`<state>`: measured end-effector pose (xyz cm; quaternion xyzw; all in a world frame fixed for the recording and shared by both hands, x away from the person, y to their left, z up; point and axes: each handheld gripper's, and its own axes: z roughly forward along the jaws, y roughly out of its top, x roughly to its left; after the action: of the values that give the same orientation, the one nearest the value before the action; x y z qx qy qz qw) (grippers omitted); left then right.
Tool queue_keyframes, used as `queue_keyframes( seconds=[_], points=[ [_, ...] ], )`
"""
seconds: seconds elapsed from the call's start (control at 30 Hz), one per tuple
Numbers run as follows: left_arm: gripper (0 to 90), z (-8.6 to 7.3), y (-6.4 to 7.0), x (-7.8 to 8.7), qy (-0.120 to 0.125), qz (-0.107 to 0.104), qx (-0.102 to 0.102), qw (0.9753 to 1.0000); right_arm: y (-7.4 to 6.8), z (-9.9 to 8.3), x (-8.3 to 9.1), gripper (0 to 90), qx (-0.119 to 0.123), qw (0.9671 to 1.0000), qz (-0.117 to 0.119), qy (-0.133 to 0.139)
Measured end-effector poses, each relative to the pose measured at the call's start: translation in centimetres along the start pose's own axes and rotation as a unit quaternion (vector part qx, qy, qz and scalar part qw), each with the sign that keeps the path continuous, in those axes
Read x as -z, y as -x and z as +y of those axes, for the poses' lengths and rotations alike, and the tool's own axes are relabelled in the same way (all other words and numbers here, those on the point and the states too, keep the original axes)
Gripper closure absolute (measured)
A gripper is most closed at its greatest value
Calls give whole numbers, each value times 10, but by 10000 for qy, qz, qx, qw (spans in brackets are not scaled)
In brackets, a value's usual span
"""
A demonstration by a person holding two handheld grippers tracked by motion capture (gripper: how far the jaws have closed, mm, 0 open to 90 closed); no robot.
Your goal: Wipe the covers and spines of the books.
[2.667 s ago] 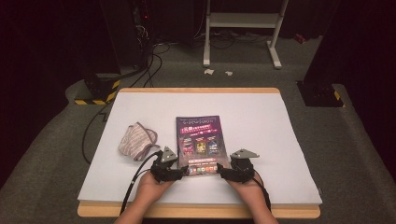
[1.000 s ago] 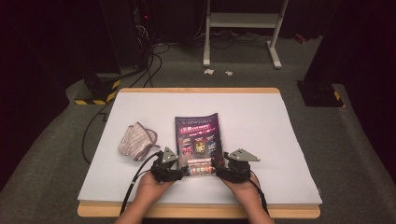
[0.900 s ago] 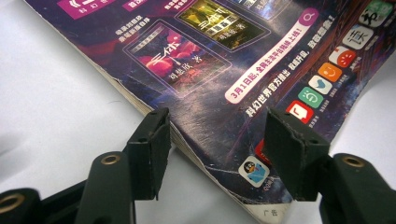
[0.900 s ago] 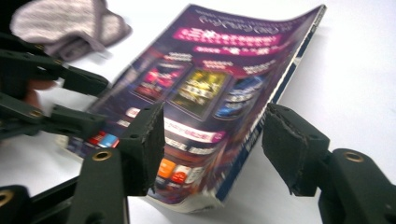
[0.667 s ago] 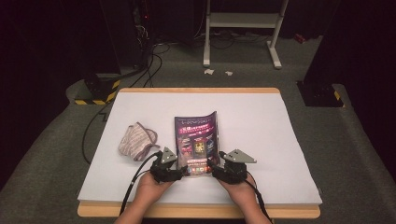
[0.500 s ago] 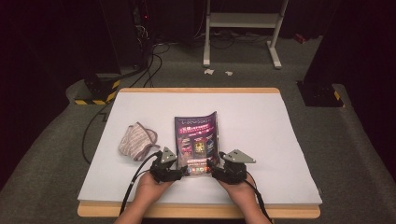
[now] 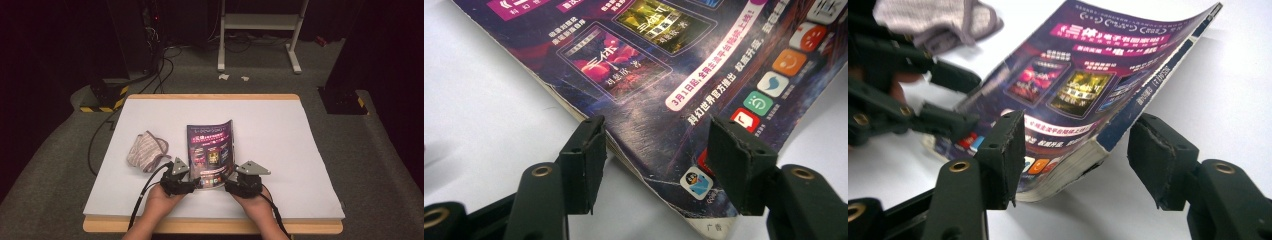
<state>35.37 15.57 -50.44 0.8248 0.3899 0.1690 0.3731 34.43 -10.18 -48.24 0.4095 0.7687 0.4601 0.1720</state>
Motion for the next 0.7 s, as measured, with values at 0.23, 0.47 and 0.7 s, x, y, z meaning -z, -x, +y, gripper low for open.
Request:
queue_keyframes(
  seconds=[0.23,0.47,0.7],
  points=[
    [411,0,0,0,2,0,-11,10000,4,-1,-4,416,-131,9999,5,-32],
    [411,1,1,-1,-5,-2,-4,10000,8,-2,-7,477,-142,9999,-66,-55],
    [404,1,4,-2,1,-111,-39,9999,16,-2,-11,478,-218,9996,-121,-143]
  ],
)
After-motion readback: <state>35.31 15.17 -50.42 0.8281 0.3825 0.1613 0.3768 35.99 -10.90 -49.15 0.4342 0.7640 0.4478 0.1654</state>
